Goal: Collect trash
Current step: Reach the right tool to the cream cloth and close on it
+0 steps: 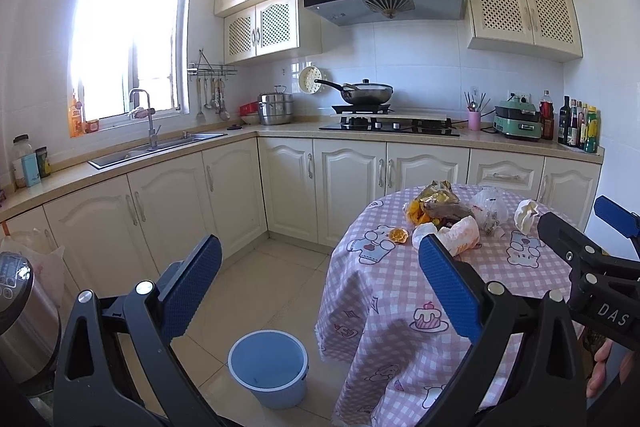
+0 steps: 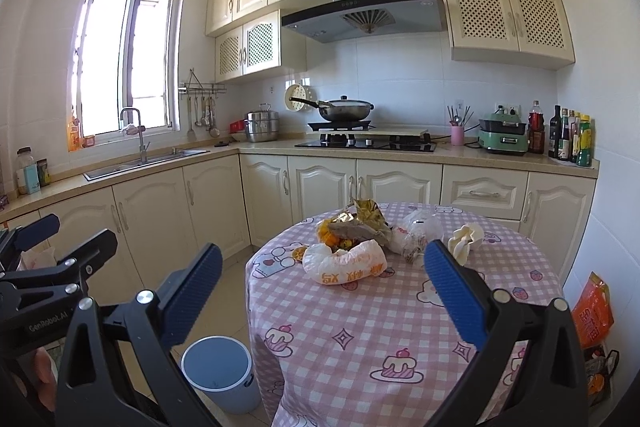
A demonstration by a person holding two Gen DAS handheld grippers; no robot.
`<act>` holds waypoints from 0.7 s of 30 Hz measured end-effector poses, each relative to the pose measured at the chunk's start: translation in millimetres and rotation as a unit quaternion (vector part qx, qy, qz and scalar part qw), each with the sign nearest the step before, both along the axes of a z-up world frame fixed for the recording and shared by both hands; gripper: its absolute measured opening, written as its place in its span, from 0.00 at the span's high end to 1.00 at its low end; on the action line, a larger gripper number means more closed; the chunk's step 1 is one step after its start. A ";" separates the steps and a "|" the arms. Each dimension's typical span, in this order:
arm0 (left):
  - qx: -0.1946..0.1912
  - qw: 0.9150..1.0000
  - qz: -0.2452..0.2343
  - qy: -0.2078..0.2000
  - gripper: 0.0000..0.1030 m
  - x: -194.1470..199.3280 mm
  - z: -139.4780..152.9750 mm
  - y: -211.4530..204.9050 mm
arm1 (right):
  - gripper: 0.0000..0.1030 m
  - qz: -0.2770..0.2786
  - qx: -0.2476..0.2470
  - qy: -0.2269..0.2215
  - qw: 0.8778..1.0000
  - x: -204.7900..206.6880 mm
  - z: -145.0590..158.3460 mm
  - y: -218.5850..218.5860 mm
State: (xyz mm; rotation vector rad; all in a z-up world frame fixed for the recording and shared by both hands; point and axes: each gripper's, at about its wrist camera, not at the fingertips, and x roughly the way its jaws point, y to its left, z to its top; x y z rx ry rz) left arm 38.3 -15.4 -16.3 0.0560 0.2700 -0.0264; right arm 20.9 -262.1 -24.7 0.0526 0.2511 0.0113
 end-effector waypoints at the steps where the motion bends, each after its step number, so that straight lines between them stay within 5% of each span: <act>1: 0.002 1.000 -0.001 0.003 0.07 3.2 -1.3 -1.7 | 0.04 -0.003 0.001 0.002 1.000 2.7 -0.9 -2.2; 10: 0.011 0.998 -0.030 0.058 0.07 49.4 -25.4 -27.1 | 0.04 -0.058 0.016 0.035 0.998 38.7 -24.5 -44.2; 21: -0.007 0.981 -0.112 0.156 0.07 138.3 -63.7 -90.3 | 0.04 -0.142 0.064 0.116 0.981 101.3 -80.0 -129.9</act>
